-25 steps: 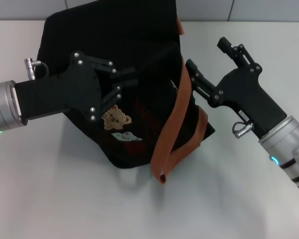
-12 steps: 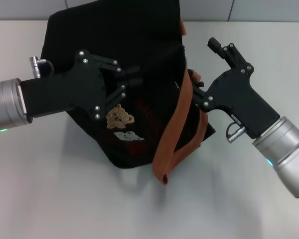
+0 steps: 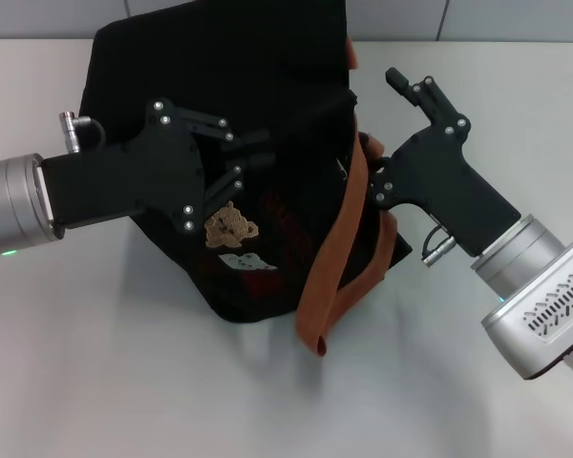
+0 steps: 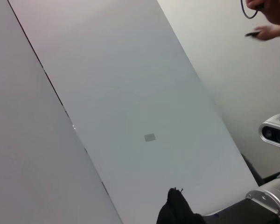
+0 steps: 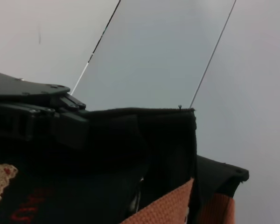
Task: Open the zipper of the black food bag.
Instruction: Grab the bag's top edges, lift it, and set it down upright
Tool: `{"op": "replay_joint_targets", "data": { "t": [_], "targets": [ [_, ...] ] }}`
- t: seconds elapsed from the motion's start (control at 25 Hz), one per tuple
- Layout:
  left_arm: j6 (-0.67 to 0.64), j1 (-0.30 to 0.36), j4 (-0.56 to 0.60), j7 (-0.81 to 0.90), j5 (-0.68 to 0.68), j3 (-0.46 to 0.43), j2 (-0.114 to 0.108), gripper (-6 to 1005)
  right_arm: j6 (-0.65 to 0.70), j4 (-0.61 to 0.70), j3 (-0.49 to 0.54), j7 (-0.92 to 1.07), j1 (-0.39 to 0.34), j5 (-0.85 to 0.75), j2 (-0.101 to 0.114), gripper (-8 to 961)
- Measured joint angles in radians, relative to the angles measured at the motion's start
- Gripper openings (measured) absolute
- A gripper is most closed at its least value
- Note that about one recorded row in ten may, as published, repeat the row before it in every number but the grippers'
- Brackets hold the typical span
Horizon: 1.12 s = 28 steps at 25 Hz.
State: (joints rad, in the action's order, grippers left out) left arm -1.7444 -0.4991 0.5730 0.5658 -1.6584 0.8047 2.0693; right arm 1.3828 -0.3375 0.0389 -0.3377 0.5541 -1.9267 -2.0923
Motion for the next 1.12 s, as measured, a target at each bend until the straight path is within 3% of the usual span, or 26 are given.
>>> {"op": "replay_joint_targets", "data": {
  "t": [1.12],
  "targets": [
    [0.001, -0.004, -0.027, -0.003, -0.003, 0.002, 0.0, 93, 0.045, 0.001, 0.029, -0.096, -0.005, 0.0, 0.0, 720]
  ]
}}
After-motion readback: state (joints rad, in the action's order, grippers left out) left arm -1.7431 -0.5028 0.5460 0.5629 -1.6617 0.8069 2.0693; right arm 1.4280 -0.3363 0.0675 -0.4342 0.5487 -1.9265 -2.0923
